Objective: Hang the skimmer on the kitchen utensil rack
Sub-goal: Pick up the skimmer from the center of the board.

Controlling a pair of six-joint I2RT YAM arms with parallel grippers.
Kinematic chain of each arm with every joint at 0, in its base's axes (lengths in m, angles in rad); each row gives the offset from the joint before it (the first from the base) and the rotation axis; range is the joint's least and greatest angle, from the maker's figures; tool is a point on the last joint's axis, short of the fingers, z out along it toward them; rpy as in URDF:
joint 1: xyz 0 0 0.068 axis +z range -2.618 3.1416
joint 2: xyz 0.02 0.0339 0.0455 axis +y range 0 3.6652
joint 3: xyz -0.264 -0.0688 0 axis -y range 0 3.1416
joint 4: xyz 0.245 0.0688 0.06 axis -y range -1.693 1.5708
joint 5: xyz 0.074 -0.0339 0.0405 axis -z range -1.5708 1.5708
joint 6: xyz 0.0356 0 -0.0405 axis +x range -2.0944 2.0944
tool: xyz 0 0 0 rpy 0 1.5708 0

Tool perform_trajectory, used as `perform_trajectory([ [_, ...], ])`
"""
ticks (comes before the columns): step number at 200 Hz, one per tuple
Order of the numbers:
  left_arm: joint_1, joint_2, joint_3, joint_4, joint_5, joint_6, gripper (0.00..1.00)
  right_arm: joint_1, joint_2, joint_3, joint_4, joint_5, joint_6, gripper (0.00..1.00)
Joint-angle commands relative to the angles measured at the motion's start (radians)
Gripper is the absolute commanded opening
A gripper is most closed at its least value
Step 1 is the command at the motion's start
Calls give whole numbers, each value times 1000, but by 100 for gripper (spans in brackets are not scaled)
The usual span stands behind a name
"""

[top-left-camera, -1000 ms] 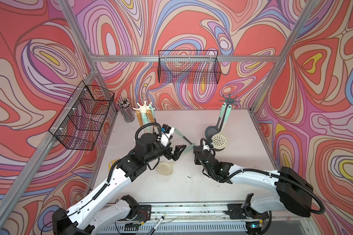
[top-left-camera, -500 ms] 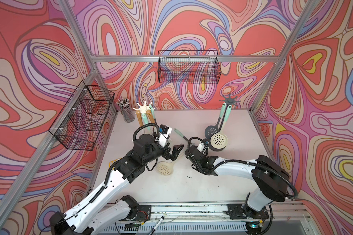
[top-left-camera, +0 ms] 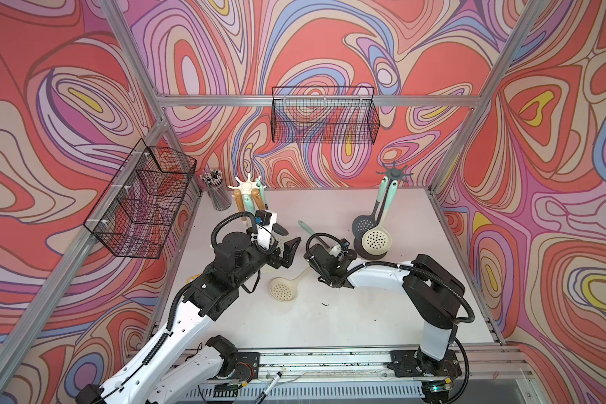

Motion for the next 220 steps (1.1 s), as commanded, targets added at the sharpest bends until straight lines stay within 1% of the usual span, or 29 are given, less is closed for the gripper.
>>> perform_trajectory([
  [1,15,-18,6,-8,-35,-21,97,-26,23,42,-82,-38,67,43],
  [24,20,-29,1,3,-3,-13,97,-39,38,80,-124,-46,74,42],
  [74,20,-75,-27,77,146,10,96,-55,103,188,-240,-75,100,42],
  [94,19,-79,-29,82,160,9,96,-55,127,219,-281,-86,128,39],
  [138,20,-80,-35,100,195,4,96,-62,181,259,-281,-124,148,40],
  [183,20,-80,-38,112,222,1,96,-73,218,305,-288,-129,151,40],
  [220,20,-82,-38,111,225,4,96,-76,261,356,-307,-152,160,37],
])
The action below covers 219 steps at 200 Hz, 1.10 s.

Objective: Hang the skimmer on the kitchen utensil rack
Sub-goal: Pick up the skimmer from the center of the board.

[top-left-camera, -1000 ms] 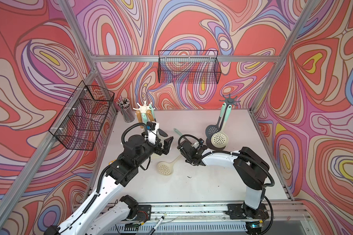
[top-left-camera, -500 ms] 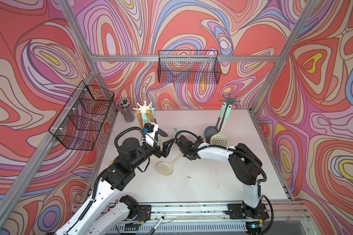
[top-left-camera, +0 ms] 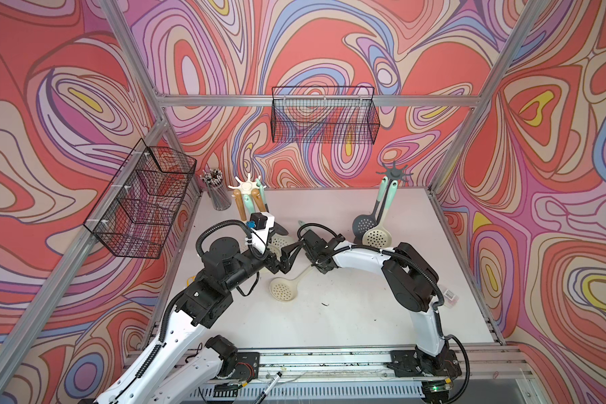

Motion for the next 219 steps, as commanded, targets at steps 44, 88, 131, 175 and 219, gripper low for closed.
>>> perform_trajectory([
  [44,6,-18,-5,25,14,13,96,0,46,48,-71,-26,56,23],
  [88,10,-23,-3,19,12,16,96,18,-34,27,-86,46,8,10],
  [131,13,-31,6,7,38,37,97,38,-158,-68,-10,114,-126,4],
  [175,7,-51,25,-19,134,97,95,59,-313,-235,157,140,-346,4],
  [219,0,-53,95,-147,301,93,91,74,-485,-378,330,139,-616,5],
])
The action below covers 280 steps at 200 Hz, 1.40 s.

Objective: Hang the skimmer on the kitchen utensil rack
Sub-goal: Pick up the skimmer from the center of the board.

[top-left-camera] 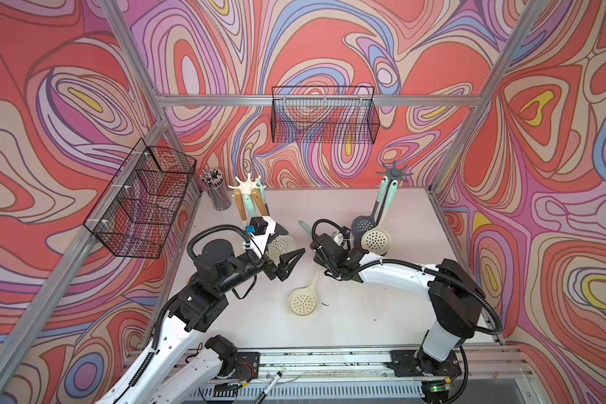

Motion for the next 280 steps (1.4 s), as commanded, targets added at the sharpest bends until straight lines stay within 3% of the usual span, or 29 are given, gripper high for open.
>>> perform_trajectory([
  [1,-4,-15,55,-101,138,34,91,9,-84,-47,138,23,-196,5],
  [42,-5,-35,19,-222,333,107,91,9,-278,-157,263,-18,-456,5],
  [71,-4,30,-28,-168,386,134,89,9,-380,-151,243,-85,-605,5],
  [96,-4,139,-23,-69,399,80,82,9,-466,-143,221,-157,-693,6],
  [133,-21,246,-78,203,381,-46,73,9,-560,-131,187,-260,-765,7],
  [195,-36,385,-72,360,406,-46,64,9,-638,-79,125,-360,-854,7],
  [280,-47,447,-68,579,590,-135,44,9,-684,-107,172,-518,-947,8],
])
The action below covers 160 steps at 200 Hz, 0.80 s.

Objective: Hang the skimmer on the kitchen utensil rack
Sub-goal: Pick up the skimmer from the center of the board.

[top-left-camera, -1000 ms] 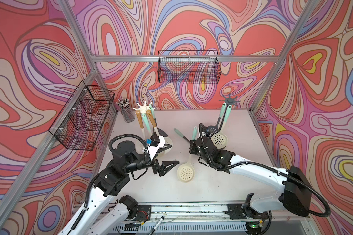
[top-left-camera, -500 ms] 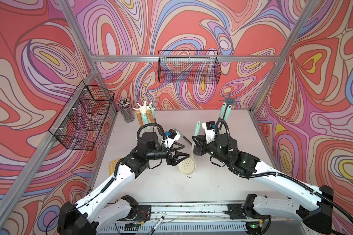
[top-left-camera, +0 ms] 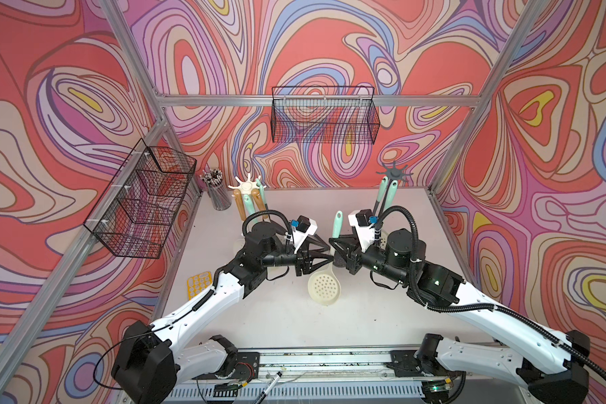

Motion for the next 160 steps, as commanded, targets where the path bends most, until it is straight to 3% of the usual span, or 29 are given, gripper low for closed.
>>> perform_trajectory([
  [1,-6,6,7,116,99,-43,43,3,-20,-2,38,-57,-48,8],
  [45,-8,39,32,165,158,-89,28,2,-4,12,59,-90,-72,9],
  [96,-9,60,52,226,149,-130,3,0,35,49,41,-102,-101,14],
  [130,-9,43,53,207,107,-127,0,2,26,51,25,-43,-113,38],
  [160,-9,8,55,110,-4,-88,0,1,-25,24,17,73,-125,45],
])
